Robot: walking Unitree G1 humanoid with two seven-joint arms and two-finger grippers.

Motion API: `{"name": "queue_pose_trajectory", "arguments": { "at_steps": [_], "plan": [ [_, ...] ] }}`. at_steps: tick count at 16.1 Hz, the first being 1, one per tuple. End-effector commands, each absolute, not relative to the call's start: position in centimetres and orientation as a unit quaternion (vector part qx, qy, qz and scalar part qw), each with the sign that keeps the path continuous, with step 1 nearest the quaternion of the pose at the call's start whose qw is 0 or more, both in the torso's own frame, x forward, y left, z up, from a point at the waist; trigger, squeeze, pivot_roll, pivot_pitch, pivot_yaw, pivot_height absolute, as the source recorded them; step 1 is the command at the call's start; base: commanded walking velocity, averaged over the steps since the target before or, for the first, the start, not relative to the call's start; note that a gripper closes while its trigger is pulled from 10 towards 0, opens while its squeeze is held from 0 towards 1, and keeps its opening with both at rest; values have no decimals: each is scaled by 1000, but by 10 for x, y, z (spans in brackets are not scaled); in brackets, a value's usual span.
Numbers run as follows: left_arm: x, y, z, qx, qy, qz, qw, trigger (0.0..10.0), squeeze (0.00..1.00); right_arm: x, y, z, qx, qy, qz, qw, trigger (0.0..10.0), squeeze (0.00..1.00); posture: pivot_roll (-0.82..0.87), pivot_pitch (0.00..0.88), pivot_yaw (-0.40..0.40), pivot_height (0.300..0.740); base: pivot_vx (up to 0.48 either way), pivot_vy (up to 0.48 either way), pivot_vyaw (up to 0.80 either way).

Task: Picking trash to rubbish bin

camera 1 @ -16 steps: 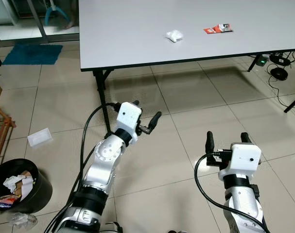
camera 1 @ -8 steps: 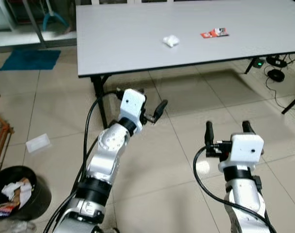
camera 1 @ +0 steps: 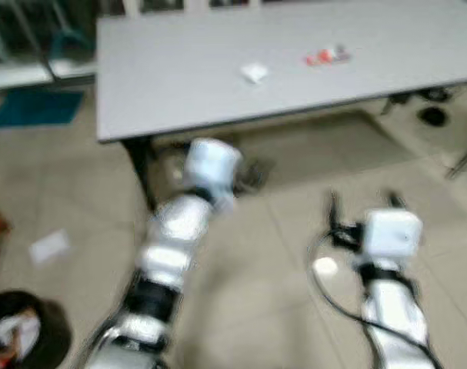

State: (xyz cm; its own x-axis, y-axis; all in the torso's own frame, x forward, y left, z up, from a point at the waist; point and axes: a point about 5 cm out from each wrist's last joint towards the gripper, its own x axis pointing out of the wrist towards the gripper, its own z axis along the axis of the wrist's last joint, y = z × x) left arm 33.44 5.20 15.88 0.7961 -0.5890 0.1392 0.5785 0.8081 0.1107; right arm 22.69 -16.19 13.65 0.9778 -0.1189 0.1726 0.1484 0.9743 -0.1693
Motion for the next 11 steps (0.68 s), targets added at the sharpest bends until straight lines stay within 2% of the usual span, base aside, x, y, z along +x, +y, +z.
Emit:
{"name": "queue_pose_trajectory", "arguments": {
  "at_steps": [1, 9, 11],
  "plan": [
    [340, 68, 162, 42, -84, -288, 953, 10000, 0, 229, -152, 141, -85, -92, -54, 991, 10000, 0, 96, 104, -14, 740, 469, 0, 0],
    [340, 66, 160, 44, -78, -293, 952, 10000, 0, 230, -149, 141, -88, -91, -51, 991, 10000, 0, 99, 104, -12, 740, 469, 0, 0],
    [339, 64, 159, 44, -76, -295, 951, 10000, 0, 230, -150, 138, -89, -87, -54, 991, 10000, 0, 99, 104, -12, 740, 332, 0, 0]
  ]
}}
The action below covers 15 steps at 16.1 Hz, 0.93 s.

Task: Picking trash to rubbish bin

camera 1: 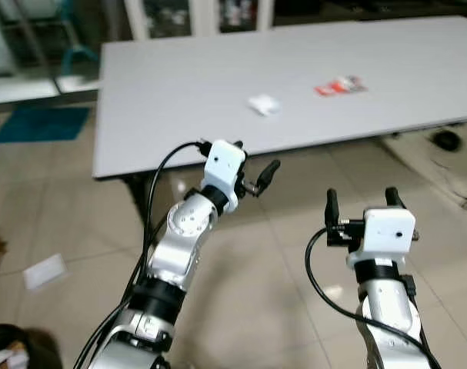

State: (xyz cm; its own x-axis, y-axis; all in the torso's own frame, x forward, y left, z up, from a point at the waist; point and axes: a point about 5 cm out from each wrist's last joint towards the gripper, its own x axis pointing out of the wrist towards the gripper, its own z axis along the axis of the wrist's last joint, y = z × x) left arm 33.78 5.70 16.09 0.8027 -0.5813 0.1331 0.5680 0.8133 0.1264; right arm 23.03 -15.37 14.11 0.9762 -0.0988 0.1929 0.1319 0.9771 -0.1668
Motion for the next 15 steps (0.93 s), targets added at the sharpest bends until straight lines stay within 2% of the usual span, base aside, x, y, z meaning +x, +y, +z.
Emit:
{"name": "queue_pose_trajectory", "arguments": {
  "at_steps": [1, 15],
  "plan": [
    [339, 64, 158, 45, -75, -296, 951, 10000, 0, 230, -150, 139, -90, -87, -55, 991, 10000, 0, 99, 105, -11, 740, 480, 0, 0],
    [338, 65, 151, 67, -63, -296, 951, 10000, 0, 234, -146, 141, -93, -89, -52, 990, 10000, 0, 102, 110, -14, 740, 460, -21, 0]
  ]
}}
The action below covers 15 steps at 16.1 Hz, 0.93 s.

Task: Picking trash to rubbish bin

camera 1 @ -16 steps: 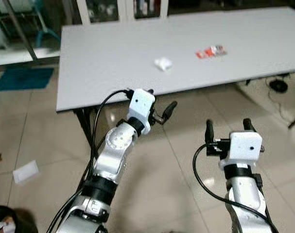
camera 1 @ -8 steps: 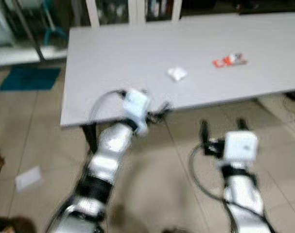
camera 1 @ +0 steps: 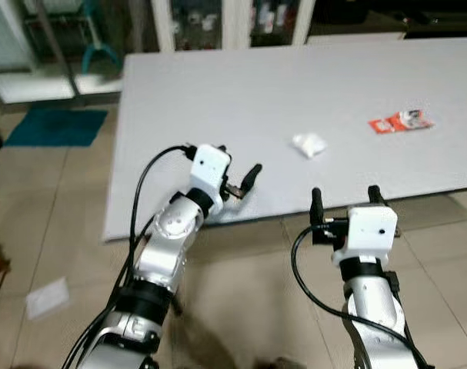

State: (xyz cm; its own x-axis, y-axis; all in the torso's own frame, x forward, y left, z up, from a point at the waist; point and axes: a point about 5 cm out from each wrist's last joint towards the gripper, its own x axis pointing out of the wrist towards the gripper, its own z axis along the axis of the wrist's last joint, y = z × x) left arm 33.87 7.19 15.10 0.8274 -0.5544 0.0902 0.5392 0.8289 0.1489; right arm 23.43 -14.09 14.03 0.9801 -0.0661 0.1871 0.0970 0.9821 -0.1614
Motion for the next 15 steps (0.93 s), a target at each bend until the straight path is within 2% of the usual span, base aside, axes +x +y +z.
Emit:
{"name": "queue_pose_trajectory", "arguments": {
  "at_steps": [1, 2, 7, 12, 15],
  "plan": [
    [337, 65, 150, 66, -62, -296, 951, 10000, 0, 234, -145, 141, -93, -89, -51, 990, 10000, 0, 102, 111, -15, 740, 289, -379, 0],
    [337, 65, 150, 62, -61, -296, 951, 10000, 0, 234, -145, 141, -93, -89, -50, 990, 10000, 0, 102, 112, -15, 740, 0, -401, 0],
    [337, 68, 147, 59, -54, -291, 953, 10000, 0, 234, -143, 140, -96, -86, -46, 991, 10000, 0, 104, 115, -17, 740, 0, 0, 0],
    [337, 70, 146, 57, -50, -290, 954, 10000, 0, 234, -142, 141, -99, -85, -44, 990, 10000, 0, 106, 116, -16, 740, 0, -449, 0],
    [337, 71, 145, 60, -46, -289, 954, 10000, 0, 235, -142, 141, -102, -84, -45, 990, 10000, 0, 108, 117, -16, 740, 0, 0, 0]
  ]
}}
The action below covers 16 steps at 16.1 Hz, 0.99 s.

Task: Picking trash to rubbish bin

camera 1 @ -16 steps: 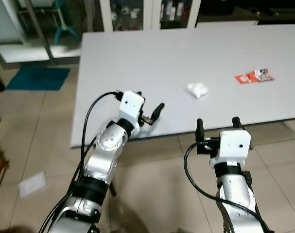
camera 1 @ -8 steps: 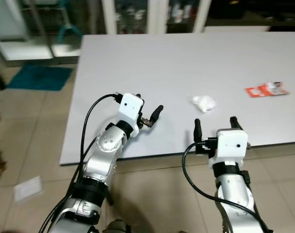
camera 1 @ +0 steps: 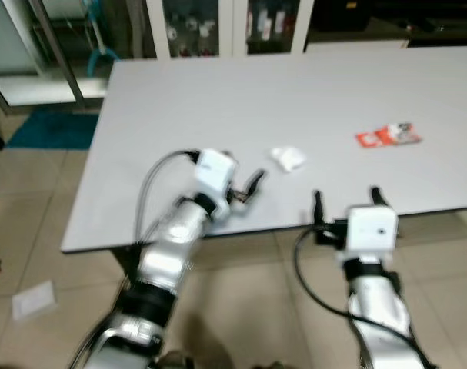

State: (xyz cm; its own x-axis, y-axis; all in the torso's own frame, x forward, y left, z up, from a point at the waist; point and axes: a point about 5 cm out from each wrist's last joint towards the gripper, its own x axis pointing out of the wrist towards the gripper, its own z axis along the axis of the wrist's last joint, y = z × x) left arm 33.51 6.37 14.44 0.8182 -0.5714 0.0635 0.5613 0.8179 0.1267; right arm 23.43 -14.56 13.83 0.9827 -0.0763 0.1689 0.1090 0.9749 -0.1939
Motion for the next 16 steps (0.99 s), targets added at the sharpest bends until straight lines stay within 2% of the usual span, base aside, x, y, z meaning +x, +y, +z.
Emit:
{"name": "queue_pose_trajectory", "arguments": {
  "at_steps": [1, 4, 16],
  "plan": [
    [337, 71, 145, 60, -46, -289, 954, 10000, 0, 235, -142, 141, -103, -84, -45, 990, 10000, 0, 109, 117, -16, 740, 0, 0, 0],
    [338, 71, 143, 54, -37, -286, 956, 10000, 0, 236, -145, 140, -101, -76, -56, 990, 10000, 0, 109, 117, -16, 740, 0, 0, 0],
    [351, 79, 146, 64, -29, -264, 962, 10000, 0, 238, -141, 138, -102, -70, -54, 991, 10000, 0, 112, 117, -7, 740, 0, 0, -800]
  ]
}}
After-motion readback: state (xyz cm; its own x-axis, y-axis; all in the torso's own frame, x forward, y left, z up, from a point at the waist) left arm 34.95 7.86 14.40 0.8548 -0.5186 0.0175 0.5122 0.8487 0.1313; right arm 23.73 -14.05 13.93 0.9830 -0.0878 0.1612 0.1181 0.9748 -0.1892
